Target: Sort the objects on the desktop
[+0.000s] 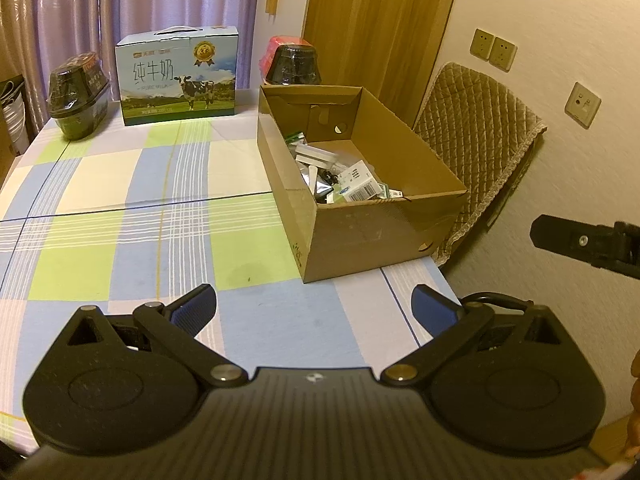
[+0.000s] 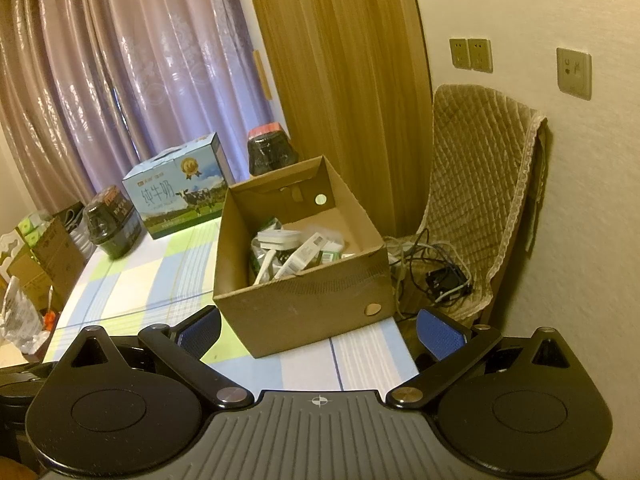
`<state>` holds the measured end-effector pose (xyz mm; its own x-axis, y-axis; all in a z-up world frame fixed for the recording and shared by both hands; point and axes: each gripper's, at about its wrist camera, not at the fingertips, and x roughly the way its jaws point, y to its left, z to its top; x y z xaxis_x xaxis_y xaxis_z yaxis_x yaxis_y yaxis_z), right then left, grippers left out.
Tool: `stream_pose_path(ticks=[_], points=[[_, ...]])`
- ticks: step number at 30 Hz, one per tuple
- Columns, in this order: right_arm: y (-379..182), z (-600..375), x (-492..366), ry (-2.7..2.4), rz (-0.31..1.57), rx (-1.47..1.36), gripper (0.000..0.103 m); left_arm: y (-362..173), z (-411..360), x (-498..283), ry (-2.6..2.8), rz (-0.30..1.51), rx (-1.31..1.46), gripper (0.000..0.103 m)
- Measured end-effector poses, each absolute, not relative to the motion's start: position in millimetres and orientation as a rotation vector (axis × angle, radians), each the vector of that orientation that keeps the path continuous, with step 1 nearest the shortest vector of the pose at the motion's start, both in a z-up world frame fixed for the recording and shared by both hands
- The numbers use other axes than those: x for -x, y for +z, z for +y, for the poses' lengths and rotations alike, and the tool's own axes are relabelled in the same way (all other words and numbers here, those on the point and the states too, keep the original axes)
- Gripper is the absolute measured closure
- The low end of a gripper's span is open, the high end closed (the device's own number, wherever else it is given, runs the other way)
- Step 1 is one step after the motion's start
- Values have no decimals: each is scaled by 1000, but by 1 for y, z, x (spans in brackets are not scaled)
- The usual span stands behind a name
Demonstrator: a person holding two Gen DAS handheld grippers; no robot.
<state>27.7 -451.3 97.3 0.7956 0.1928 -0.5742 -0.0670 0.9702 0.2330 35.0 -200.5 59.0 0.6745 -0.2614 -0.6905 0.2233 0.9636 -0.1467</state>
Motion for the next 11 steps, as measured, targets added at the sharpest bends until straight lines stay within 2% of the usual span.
stream_pose_path(ticks=[11], points=[[99, -450, -28, 140, 638, -193, 2, 58, -202, -32, -288, 773, 41, 1]])
